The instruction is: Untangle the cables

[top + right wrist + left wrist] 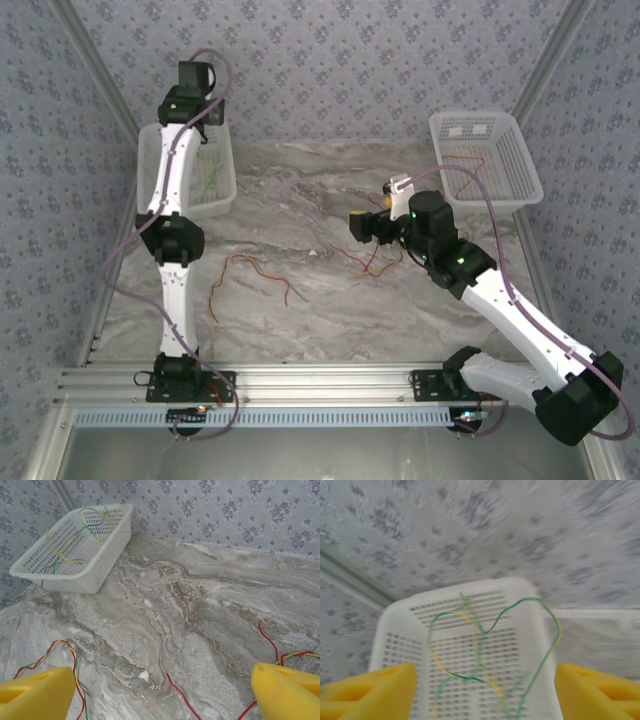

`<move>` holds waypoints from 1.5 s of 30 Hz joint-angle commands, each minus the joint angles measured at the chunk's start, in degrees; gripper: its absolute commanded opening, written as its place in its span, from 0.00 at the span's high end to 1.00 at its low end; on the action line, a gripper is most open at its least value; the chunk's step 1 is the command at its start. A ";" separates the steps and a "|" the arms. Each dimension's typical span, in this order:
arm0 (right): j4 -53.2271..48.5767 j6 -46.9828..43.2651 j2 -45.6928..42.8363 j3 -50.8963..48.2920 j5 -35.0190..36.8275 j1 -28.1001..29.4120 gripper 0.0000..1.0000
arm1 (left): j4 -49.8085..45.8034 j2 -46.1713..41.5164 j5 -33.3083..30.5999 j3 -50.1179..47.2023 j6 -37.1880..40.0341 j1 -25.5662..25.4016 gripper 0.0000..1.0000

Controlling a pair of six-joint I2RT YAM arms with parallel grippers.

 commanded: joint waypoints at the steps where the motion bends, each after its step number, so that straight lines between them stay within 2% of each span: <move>1: 2.35 -0.32 -0.32 -0.33 0.97 -0.52 0.07 | 10.59 -14.86 6.81 -23.71 -6.45 -2.58 0.30; 2: 2.33 -0.14 -0.24 -0.47 0.89 -0.59 0.07 | 19.59 -20.96 5.98 -36.02 -8.85 -2.92 0.36; 4: 2.11 -0.04 -0.56 -0.47 0.83 -0.65 0.07 | 29.16 -31.00 0.72 -54.20 -13.87 -1.87 0.38; 5: 1.85 -0.13 -0.93 -0.54 0.73 -0.80 0.07 | 29.42 -34.46 -1.40 -59.90 -16.25 -0.32 0.39; 7: 1.49 -0.45 -1.67 -0.83 0.91 -0.97 0.07 | 30.98 -40.24 0.99 -68.67 -19.11 1.95 0.40; 9: 1.97 -0.74 -1.64 -1.51 0.52 -1.50 0.07 | 35.07 -44.95 2.99 -77.45 -19.64 0.41 0.45; 11: 3.17 -0.45 -0.94 -2.11 -0.13 -2.17 0.07 | 36.98 -45.29 5.80 -80.20 -17.26 -3.66 0.47; 14: 7.27 1.31 1.46 -2.92 -2.73 -2.99 0.07 | 37.19 -40.11 8.73 -78.39 -17.66 -8.68 0.62; 16: 9.28 2.64 3.65 -2.55 -3.94 -2.86 0.07 | 38.42 -35.49 9.10 -75.80 -18.09 -11.23 0.89; 20: 11.82 4.33 5.68 -2.46 -3.90 -2.15 0.07 | 39.40 -24.07 7.62 -68.65 -20.48 -12.75 0.92; 22: 12.06 4.70 5.42 -2.62 -3.42 -2.00 0.07 | 36.00 -18.90 6.42 -64.03 -21.50 -12.17 1.00; 25: 9.78 4.02 4.04 -2.24 -3.06 -1.64 0.07 | 36.12 -16.88 2.86 -64.36 -23.78 -10.06 1.00; 30: 8.02 3.01 0.90 -4.65 -2.28 -1.42 0.07 | 37.36 -16.96 4.24 -67.32 -24.76 -5.22 0.99; 36: 6.95 2.59 1.90 -4.50 -2.01 -1.60 0.07 | 36.65 -18.65 0.45 -69.00 -23.55 -4.80 0.98; 38: 6.70 3.01 2.54 -4.00 -2.20 -1.61 0.07 | 37.69 -20.06 1.61 -70.51 -23.65 -4.78 0.94; 41: 3.25 5.69 4.73 -1.83 -1.57 -3.54 0.07 | 39.15 -23.48 0.26 -73.31 -23.70 -5.50 0.93; 43: -1.29 8.25 7.22 0.63 -2.12 -6.35 0.07 | 39.66 -26.68 -0.10 -75.14 -23.98 -5.54 0.86; 45: -7.79 10.32 10.63 3.86 -3.69 -10.14 0.08 | 40.33 -31.41 0.29 -76.82 -23.52 -6.67 0.73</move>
